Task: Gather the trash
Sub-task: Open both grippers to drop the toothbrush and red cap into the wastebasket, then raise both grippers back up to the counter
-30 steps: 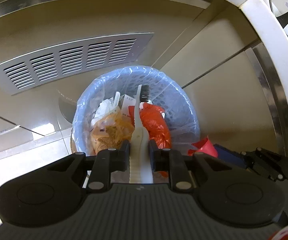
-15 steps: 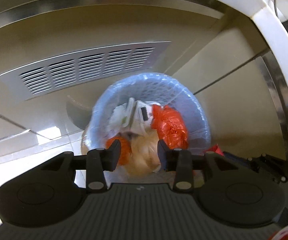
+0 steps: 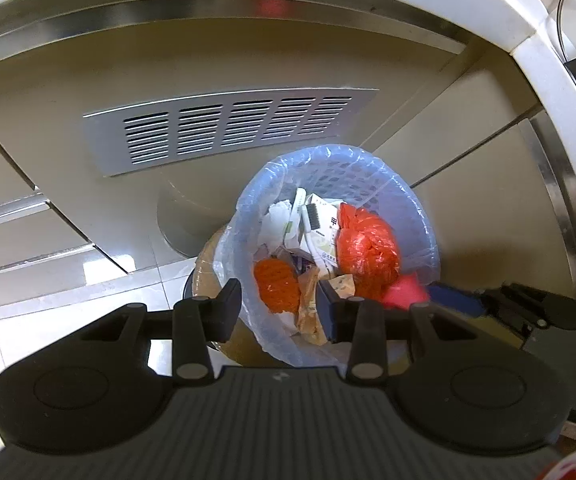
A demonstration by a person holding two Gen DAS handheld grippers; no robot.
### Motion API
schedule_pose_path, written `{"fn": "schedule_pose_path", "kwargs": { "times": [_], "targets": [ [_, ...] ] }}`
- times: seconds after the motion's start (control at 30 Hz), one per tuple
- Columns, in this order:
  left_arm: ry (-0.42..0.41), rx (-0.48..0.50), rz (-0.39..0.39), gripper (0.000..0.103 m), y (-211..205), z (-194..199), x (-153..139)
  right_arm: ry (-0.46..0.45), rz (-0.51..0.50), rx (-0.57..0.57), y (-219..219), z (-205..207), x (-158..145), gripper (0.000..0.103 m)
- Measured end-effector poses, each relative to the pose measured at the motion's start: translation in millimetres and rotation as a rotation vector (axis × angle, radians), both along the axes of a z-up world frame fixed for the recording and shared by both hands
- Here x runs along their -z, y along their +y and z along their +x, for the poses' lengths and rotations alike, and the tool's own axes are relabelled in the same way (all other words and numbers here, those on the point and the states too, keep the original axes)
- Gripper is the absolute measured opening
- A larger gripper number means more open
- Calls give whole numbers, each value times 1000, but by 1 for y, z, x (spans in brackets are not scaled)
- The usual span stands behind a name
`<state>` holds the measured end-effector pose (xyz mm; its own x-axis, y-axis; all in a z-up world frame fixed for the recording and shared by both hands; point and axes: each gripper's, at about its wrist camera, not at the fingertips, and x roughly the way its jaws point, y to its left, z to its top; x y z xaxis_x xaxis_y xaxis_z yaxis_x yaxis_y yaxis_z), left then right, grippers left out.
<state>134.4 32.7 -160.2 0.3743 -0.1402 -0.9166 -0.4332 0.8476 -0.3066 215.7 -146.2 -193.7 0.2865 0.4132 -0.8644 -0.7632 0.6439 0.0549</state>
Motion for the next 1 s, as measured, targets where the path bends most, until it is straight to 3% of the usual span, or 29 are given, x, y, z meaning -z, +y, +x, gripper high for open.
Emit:
{"fn": "schedule_pose_path", "kwargs": {
  "times": [0.07,0.27,0.47,0.8,1.0],
  "targets": [
    [0,2,6,36,2,-2,0,7,11,9,-2,1,1,71],
    [-9,20,16,36,5,-5,-3,8,-12,25,-7,-2,2,71],
    [-54,71,39,37,0,-9,-21,-11,9,45,-15,-10,-17,71],
    [-215,191,90,39,-12,-15,-84,-97,135,113,-24,-18,-90,71],
    [-359,199,165,43,-11,-16,-135,-182,210,128,-26,-21,-135,71]
  ]
}}
